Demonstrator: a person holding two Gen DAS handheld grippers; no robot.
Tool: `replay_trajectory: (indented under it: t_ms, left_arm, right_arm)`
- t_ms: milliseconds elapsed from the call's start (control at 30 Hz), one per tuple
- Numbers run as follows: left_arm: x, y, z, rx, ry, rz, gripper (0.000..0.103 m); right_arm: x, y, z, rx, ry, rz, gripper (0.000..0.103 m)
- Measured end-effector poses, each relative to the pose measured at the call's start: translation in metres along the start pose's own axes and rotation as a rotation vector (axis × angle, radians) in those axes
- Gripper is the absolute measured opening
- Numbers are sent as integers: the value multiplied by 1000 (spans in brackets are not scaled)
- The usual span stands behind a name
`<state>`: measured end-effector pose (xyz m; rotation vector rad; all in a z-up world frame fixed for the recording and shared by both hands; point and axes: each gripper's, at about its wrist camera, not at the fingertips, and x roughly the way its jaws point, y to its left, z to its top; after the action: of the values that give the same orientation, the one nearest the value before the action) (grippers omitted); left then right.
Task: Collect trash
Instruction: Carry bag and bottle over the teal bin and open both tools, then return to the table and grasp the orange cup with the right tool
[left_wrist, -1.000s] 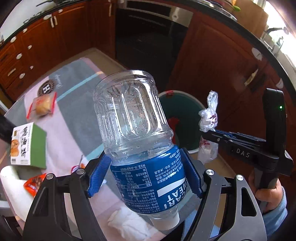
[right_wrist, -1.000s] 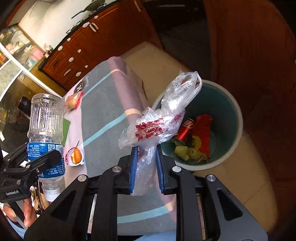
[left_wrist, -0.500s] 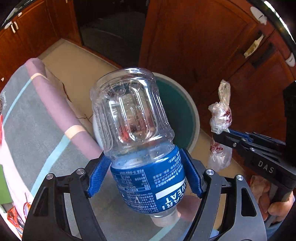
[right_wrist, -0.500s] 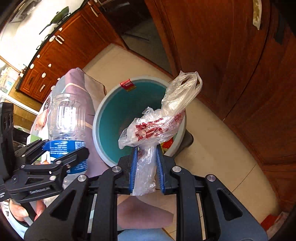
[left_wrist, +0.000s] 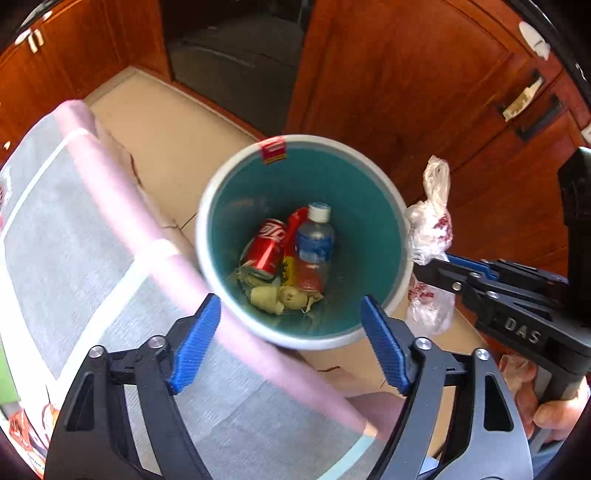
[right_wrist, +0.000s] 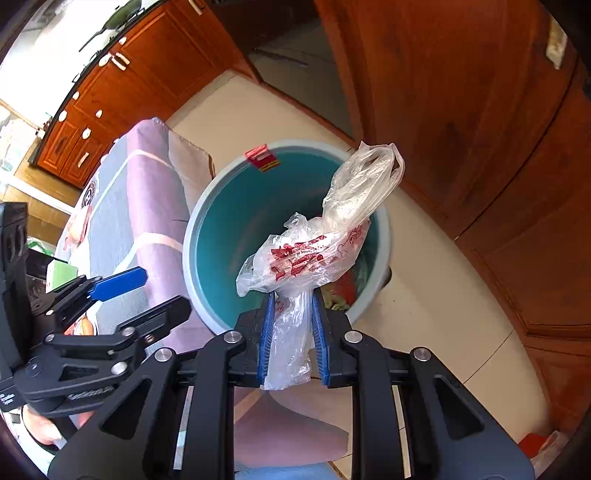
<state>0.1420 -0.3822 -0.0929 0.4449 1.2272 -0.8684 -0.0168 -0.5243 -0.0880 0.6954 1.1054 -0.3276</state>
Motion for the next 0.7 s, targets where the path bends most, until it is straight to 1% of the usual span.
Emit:
replay_trajectory:
  t_ms: [33, 67, 133, 167, 200, 267, 333, 400, 433, 667, 700]
  left_arm:
    - [-6, -5, 0, -7, -9, 2, 85]
    - [-9, -2, -4, -14, -18, 5, 89]
    - [-17, 1, -6, -32, -33, 3, 92]
    - [-20, 1, -8, -40, -38, -4, 92]
    - [-23, 4, -10, -45, -41, -9, 92]
    - [-29, 16, -17, -52, -49, -9, 93]
    - [-36, 20, -24, -61, -56, -4, 93]
    - [-41, 28, -30, -76, -61, -1, 93]
    - [-37, 31, -30, -84, -64, 1, 93]
    - [-59, 58, -52, -133, -85, 32, 93]
    - [-67, 61, -59, -139, -89, 36, 93]
  right_arm:
    - [3, 3, 0, -4, 5, 0, 19]
    - [5, 6, 0, -7, 9, -1, 19]
    - [9, 11, 0, -9, 17, 0, 23]
    - [11, 13, 0, -11, 20, -2, 27]
    - [12, 15, 0, -9, 24, 3, 43]
    - [14, 19, -1, 3, 21, 10, 65]
    - [13, 23, -2, 7, 15, 14, 66]
    - [14, 28, -2, 11, 19, 14, 72]
    - [14, 30, -3, 14, 18, 14, 73]
    - [8, 48, -10, 3, 15, 14, 73]
    - [8, 51, -13, 0, 15, 14, 73]
